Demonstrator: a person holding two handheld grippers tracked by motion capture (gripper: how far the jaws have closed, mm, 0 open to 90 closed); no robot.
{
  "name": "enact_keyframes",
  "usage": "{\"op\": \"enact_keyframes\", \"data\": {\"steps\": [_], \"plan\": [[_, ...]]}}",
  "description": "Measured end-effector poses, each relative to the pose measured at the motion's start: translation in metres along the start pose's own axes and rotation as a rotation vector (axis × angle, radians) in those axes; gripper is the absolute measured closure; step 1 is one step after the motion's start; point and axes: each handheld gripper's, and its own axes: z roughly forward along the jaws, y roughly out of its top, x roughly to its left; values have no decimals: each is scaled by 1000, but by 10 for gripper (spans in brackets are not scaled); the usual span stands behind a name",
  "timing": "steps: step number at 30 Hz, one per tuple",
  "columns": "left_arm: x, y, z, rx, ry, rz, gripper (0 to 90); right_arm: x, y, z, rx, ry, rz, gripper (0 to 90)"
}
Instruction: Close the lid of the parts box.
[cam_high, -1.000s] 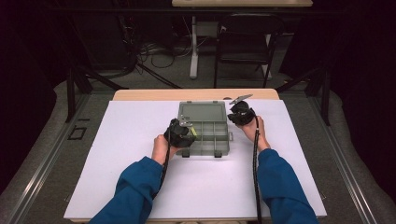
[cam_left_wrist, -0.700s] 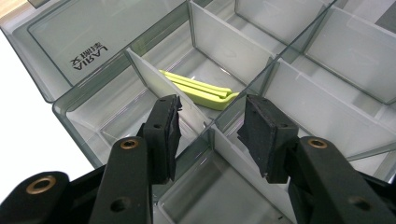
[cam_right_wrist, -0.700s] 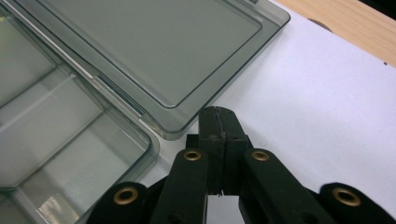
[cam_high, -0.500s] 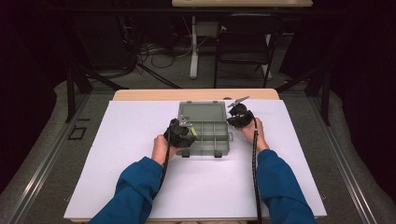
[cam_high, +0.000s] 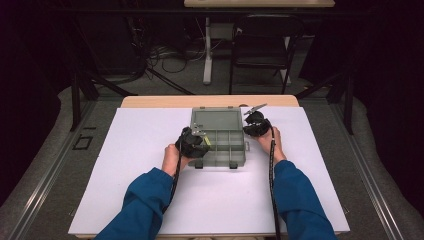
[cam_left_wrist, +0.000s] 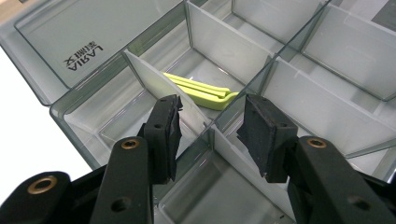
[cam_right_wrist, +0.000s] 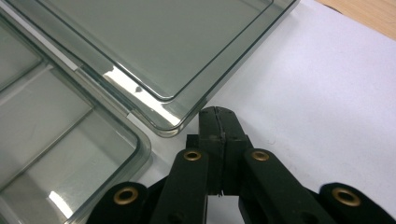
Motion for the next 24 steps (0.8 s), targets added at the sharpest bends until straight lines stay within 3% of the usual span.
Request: {"op": "enact_keyframes", "data": {"steps": [8, 16, 24], "plan": [[0, 0, 0, -2, -2, 0, 564, -1, 0, 0, -3, -7, 28, 900], [0, -1, 0, -5, -1, -2, 564, -2, 0, 3, -49, -2, 69, 900], [0, -1, 0, -5, -1, -3, 563, -2, 1, 0, -76, -16, 68, 900]]}}
